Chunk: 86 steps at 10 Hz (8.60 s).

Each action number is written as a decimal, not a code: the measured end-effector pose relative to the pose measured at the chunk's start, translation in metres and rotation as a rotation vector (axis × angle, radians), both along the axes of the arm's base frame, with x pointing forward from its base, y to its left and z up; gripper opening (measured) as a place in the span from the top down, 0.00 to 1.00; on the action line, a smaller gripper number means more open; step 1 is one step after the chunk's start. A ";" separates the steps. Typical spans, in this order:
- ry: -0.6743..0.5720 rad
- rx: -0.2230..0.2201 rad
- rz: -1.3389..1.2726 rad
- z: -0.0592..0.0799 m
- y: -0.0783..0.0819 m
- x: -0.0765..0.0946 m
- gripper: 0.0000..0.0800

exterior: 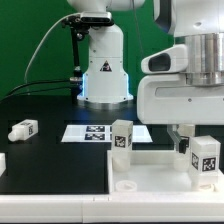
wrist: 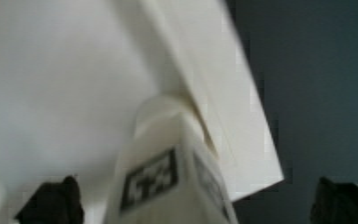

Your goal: Assemble square table

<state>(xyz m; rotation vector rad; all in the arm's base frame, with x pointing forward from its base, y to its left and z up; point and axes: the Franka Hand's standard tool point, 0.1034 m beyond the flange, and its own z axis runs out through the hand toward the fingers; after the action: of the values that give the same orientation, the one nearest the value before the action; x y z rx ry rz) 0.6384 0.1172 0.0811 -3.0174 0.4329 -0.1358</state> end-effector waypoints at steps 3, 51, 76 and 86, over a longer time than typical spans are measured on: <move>-0.035 -0.042 0.284 0.006 -0.001 0.010 0.20; -0.054 -0.033 -0.107 -0.003 -0.004 0.001 0.19; -0.076 -0.040 -0.146 -0.002 -0.004 0.007 0.20; 0.061 0.138 -1.432 -0.005 -0.009 0.000 0.64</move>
Offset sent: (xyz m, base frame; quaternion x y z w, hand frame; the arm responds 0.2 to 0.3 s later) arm 0.0000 0.0000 0.0000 0.0000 0.0000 0.0650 0.9979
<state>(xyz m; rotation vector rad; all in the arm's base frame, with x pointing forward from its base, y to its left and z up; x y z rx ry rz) 0.6388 0.1086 0.0760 -1.9577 2.2913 -0.0802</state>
